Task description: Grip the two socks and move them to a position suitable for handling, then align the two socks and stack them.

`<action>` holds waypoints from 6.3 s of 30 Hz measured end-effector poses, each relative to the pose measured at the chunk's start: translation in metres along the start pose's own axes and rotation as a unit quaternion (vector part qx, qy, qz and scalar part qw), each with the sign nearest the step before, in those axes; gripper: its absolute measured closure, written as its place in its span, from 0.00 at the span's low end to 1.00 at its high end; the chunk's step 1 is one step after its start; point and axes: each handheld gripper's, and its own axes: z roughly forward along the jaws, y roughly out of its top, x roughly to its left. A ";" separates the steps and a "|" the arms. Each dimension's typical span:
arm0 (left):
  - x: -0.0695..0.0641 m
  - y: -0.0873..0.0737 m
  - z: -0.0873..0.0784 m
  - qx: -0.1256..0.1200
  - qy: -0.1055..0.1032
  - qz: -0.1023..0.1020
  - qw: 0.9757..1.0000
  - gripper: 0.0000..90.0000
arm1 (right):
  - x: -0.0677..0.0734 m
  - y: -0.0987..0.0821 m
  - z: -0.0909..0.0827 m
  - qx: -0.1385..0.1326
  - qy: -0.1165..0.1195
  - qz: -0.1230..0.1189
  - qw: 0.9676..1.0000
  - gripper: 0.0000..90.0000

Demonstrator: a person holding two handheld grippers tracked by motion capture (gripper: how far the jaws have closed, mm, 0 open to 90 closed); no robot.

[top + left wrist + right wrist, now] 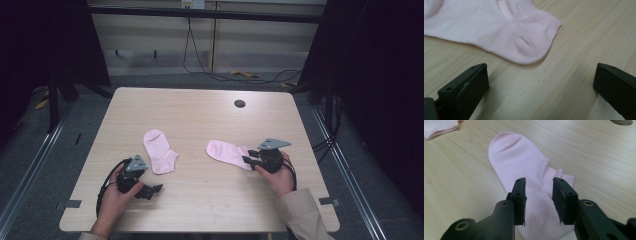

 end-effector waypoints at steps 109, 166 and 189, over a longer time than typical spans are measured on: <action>0.000 0.000 0.000 0.000 0.000 0.000 1.000 0.00 | 0.092 0.001 -0.007 0.035 0.143 -0.116 0.982 0.62; -0.020 0.058 0.022 -0.037 0.023 -0.002 0.999 0.47 | 0.087 -0.024 -0.016 0.000 0.072 -0.022 0.997 0.70; -0.016 0.052 0.040 -0.018 0.019 -0.009 1.000 0.52 | 0.086 -0.028 -0.008 0.020 0.059 -0.006 0.998 0.77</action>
